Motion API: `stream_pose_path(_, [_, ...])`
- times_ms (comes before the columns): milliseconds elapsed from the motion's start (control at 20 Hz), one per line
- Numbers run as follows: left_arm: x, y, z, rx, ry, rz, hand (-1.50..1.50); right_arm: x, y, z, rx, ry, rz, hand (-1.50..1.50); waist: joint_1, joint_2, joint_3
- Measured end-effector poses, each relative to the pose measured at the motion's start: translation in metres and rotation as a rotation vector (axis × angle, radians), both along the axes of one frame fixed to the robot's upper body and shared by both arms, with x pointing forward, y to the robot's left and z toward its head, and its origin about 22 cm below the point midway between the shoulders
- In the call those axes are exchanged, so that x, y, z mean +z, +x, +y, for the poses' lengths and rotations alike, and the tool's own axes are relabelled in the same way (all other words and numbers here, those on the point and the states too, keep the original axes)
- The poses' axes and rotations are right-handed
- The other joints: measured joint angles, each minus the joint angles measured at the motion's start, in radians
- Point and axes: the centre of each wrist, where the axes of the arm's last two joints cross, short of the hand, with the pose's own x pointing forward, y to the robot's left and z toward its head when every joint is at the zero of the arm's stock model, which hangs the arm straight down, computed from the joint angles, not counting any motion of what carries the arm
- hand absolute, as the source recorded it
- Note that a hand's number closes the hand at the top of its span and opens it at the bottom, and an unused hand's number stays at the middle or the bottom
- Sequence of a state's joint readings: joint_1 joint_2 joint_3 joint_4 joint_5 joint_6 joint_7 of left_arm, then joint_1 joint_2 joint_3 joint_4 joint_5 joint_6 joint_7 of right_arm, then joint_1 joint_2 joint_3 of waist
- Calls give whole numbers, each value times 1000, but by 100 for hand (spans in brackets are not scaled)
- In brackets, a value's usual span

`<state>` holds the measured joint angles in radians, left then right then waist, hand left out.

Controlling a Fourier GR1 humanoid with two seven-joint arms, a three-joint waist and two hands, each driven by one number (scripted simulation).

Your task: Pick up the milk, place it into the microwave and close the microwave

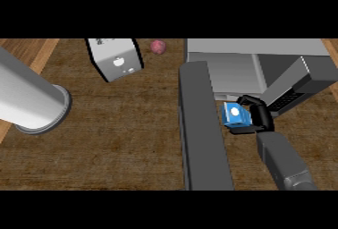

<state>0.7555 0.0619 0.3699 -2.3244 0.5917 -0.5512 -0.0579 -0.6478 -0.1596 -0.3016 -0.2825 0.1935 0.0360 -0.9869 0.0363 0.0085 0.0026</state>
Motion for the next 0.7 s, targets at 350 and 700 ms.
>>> stream_pose_path(350, [1, 7, 1, -24, -11, -10, -150, 42, 40, 2, -36, -55, 0, 150, 19, 9, 1])
stream_pose_path(700, [4, 19, 6, -65, -13, -63, -150, 75, 63, -5, -59, -109, 3, 150, 47, 24, 2])
